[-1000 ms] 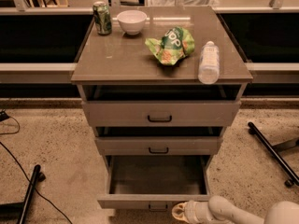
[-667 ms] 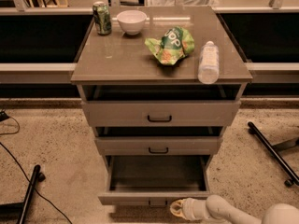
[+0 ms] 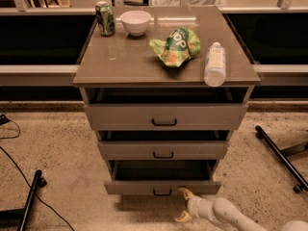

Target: Close bottom drawer

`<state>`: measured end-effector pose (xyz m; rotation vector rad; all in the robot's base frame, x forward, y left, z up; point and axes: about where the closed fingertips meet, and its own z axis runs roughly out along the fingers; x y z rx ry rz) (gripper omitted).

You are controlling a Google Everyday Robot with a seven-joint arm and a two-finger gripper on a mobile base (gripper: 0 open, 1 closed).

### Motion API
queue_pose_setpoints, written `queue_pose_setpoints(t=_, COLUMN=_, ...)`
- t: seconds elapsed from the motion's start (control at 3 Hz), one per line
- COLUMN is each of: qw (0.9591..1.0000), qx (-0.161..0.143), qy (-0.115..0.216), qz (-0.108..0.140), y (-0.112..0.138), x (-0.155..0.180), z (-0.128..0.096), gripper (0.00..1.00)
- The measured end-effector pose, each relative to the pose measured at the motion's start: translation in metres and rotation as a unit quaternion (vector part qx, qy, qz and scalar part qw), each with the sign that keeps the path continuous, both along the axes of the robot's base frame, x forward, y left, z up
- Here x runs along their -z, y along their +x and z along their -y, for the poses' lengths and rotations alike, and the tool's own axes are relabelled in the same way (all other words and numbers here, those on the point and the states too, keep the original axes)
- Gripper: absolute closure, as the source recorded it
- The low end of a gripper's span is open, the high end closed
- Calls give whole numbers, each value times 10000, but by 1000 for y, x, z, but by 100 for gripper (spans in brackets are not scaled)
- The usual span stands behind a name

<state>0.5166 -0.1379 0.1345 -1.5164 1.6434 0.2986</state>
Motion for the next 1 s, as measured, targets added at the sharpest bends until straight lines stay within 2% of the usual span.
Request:
queue_pose_setpoints(t=0.33, qw=9989, qx=199, qy=66, qz=420, y=31, x=-11, z=5, gripper=0)
queue_pose_setpoints(t=0.67, qw=9986, qx=206, qy=154, qz=463, y=49, x=-10, z=12, gripper=0)
queue_pose_setpoints(t=1.0, qw=9994, qx=-16, qy=166, qz=291, y=61, x=-8, z=12, gripper=14)
